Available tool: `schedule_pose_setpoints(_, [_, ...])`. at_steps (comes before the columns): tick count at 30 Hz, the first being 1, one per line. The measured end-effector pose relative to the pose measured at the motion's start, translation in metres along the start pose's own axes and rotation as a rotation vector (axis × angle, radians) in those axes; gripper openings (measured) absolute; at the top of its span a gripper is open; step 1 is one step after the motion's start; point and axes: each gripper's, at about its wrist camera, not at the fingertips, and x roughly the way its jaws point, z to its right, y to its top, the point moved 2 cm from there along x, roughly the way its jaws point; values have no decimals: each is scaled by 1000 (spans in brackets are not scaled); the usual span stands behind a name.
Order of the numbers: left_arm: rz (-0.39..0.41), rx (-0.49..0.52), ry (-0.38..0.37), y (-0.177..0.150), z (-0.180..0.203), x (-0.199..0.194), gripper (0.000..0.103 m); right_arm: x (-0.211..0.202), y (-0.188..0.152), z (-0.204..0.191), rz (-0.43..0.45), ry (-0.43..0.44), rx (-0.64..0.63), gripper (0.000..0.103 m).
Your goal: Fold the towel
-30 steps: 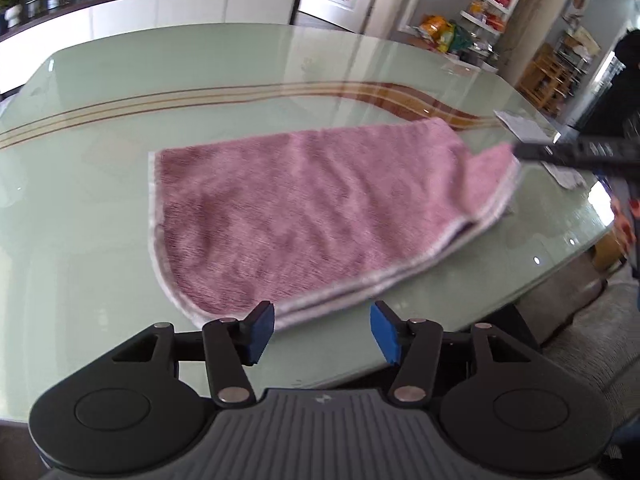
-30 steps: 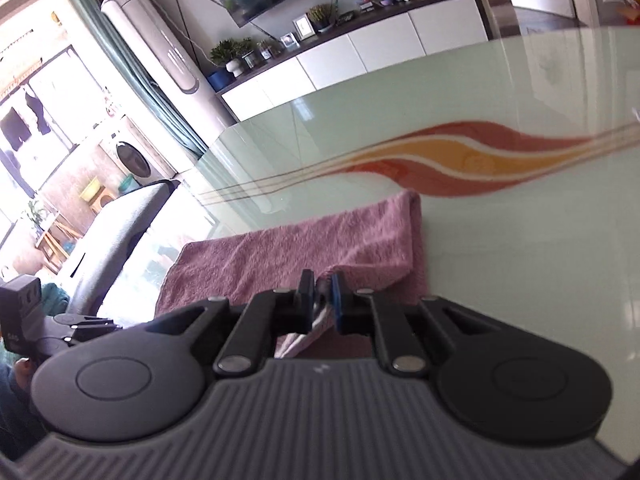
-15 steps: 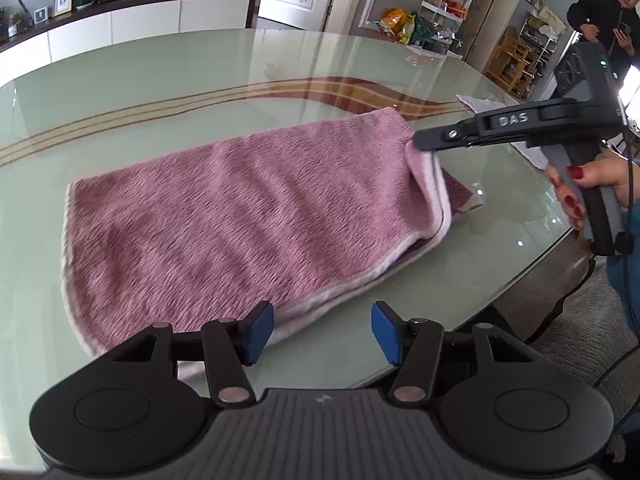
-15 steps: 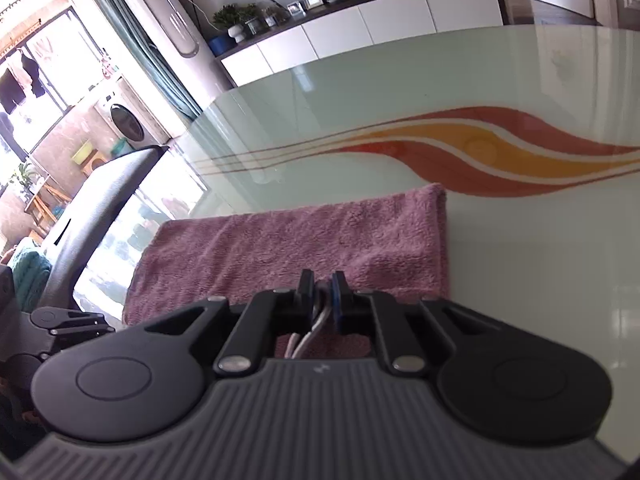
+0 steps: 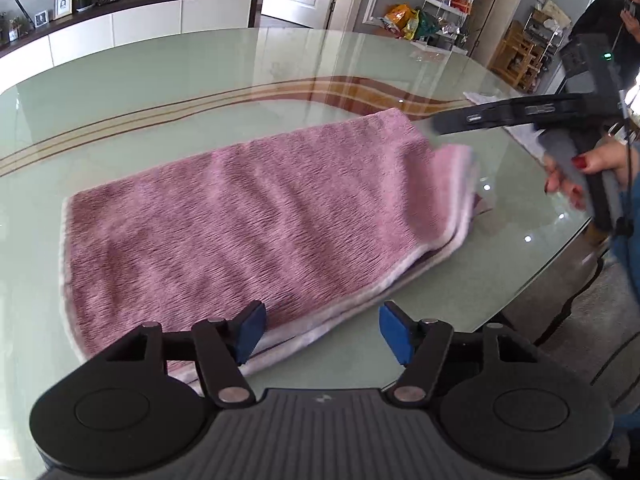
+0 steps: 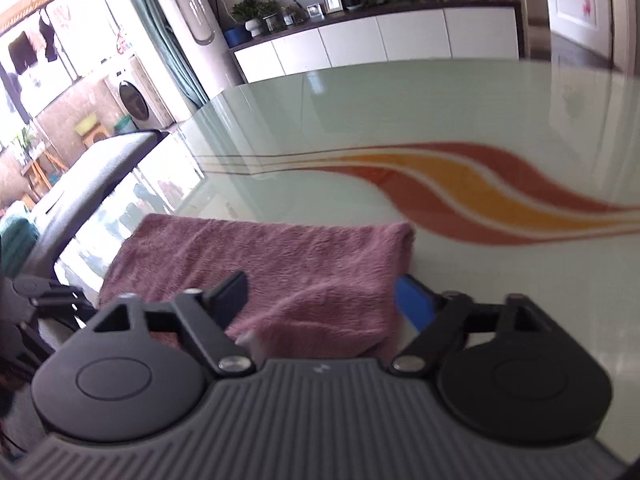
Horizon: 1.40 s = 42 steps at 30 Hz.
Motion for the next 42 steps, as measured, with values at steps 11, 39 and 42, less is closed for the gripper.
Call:
schedule_pose_setpoints(11, [5,-18,57,-4,-13,-12,67,-34,-38,-17,28,-160,-203,91])
schedule_pose_setpoints(39, [-11,261,212,-26,-11,-16,53,5,-83,-75,-174,-103,-593,14])
schedule_pose_setpoints(42, [-11,252,209,-25,-14,-17,48,3,-78,-69,-164,-79,-521,8])
